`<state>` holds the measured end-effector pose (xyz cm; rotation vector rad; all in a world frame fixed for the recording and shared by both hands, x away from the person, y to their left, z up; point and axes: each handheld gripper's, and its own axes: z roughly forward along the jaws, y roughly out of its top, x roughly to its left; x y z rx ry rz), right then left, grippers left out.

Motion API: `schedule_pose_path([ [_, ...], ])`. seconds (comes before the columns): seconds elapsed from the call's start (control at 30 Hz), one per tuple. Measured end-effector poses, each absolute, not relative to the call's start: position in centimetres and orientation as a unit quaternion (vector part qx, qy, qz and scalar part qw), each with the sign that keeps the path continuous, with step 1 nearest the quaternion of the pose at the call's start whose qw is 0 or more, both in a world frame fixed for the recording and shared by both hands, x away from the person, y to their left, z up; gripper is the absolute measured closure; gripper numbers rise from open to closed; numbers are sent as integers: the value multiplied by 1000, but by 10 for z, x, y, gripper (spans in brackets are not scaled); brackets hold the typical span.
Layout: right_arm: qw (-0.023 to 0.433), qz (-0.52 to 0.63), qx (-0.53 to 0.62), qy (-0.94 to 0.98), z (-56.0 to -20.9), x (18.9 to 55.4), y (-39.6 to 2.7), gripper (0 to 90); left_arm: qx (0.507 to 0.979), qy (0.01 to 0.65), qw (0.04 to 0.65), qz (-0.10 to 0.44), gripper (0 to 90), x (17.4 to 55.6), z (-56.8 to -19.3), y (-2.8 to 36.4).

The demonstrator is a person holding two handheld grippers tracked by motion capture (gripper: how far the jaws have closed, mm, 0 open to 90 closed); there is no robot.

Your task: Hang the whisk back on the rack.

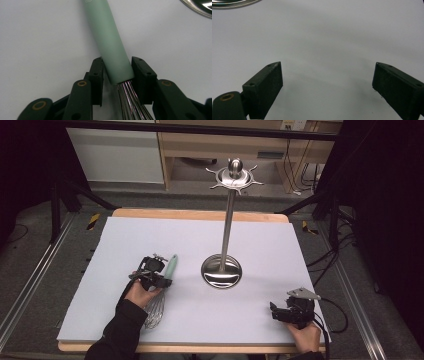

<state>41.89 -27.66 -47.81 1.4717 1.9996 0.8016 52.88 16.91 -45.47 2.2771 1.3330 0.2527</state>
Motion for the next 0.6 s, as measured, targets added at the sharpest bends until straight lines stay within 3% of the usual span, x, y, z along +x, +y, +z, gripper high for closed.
schedule_pose_path([
  [0.6,262,294,543,742,-479,419,-276,100,854,462,224,87,645,519,-450,166],
])
